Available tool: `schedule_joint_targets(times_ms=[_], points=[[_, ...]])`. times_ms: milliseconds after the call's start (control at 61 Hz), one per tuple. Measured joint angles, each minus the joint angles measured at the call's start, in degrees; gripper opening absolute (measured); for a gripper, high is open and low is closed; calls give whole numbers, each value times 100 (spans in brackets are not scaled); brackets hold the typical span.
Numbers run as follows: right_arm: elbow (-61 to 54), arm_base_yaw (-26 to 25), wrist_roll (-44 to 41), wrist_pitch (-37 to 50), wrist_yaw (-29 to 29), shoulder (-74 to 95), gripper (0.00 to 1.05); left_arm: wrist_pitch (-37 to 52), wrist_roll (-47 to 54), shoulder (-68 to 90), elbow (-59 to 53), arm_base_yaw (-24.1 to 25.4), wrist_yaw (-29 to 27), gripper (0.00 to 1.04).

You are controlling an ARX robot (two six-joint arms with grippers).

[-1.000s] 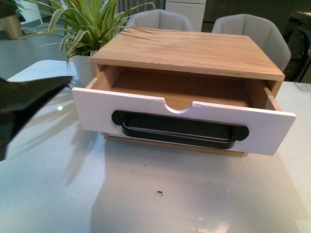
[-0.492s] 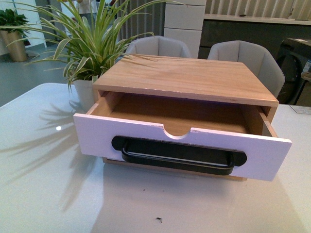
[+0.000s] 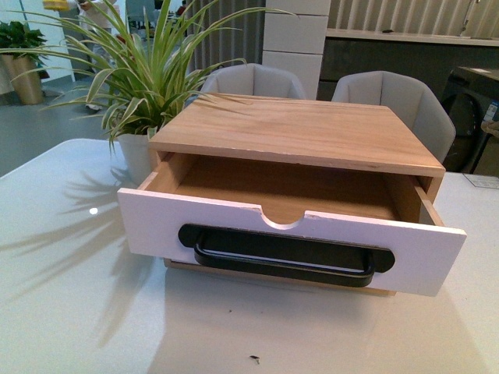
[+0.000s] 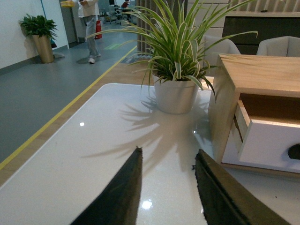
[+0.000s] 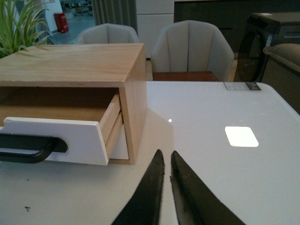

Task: Pull drawer

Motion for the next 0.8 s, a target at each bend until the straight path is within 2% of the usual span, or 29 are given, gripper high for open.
schedule_joint_targets(times_ms=[16, 82, 377, 475, 803], points=[[0, 2, -2, 0, -7, -15, 3, -42, 0, -50, 0, 0, 2, 15], [-48, 15, -11, -2, -7, -63, 2, -179, -11, -205, 0, 0, 2, 2], [-184, 26, -9, 7, -4, -315, 2, -629, -17, -651, 0, 0, 2, 3], [-184, 24, -9, 7, -2, -319, 2, -1556, -20, -1425, 2, 0, 2, 3], [-186, 26, -9, 7, -2, -326, 2, -1624, -20, -1611, 2, 0, 2, 3]])
